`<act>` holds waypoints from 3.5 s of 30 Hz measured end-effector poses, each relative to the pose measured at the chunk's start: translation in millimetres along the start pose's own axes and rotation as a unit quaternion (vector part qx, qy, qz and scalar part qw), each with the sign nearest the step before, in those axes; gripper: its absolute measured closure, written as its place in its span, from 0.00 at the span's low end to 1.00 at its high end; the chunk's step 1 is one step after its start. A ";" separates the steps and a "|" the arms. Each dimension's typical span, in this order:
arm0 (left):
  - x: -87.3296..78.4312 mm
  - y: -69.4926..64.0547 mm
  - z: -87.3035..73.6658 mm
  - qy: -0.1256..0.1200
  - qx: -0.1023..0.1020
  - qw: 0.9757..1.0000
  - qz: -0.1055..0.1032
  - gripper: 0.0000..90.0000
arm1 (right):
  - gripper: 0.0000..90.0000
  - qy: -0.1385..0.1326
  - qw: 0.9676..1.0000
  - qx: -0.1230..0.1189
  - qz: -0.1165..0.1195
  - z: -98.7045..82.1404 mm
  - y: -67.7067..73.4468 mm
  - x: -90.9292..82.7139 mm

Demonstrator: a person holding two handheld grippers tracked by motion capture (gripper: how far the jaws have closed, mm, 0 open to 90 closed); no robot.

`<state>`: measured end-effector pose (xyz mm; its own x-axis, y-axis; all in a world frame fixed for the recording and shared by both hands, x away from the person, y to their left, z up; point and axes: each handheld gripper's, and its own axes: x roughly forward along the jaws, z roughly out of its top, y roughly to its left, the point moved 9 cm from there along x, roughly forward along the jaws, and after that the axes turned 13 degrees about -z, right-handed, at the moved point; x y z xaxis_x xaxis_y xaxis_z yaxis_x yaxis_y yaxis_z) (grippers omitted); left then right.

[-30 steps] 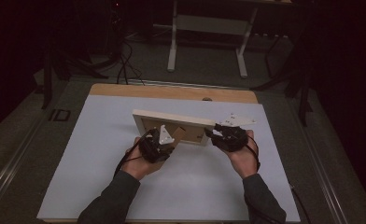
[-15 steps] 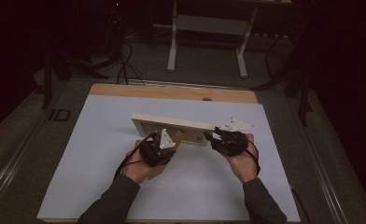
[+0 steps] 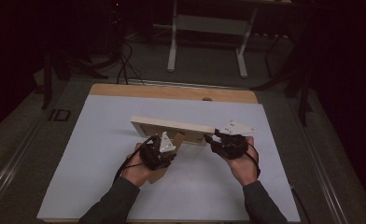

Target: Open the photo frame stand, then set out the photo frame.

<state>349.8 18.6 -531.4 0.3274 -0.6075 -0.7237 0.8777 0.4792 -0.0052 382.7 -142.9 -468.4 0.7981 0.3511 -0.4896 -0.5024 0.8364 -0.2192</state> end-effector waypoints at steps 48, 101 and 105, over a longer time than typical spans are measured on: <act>-10.5 -1.0 -3.0 -0.022 -0.008 1.000 -0.012 0.66 | 0.67 0.009 1.000 0.013 0.020 -10.9 1.6 -1.5; -63.6 46.7 -7.8 -0.118 -0.092 0.988 0.045 0.91 | 1.00 0.069 0.995 0.064 0.027 -54.2 -27.5 39.0; -64.8 50.3 -8.3 -0.120 -0.098 0.987 0.050 1.00 | 1.00 0.066 0.995 0.071 0.034 -46.6 -24.1 46.0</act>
<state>369.8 87.3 -490.5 0.5033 -0.6725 -0.5426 0.7598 0.6435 -0.0927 416.0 -166.5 -525.0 0.7086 0.3578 -0.6081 -0.4938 0.8671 -0.0652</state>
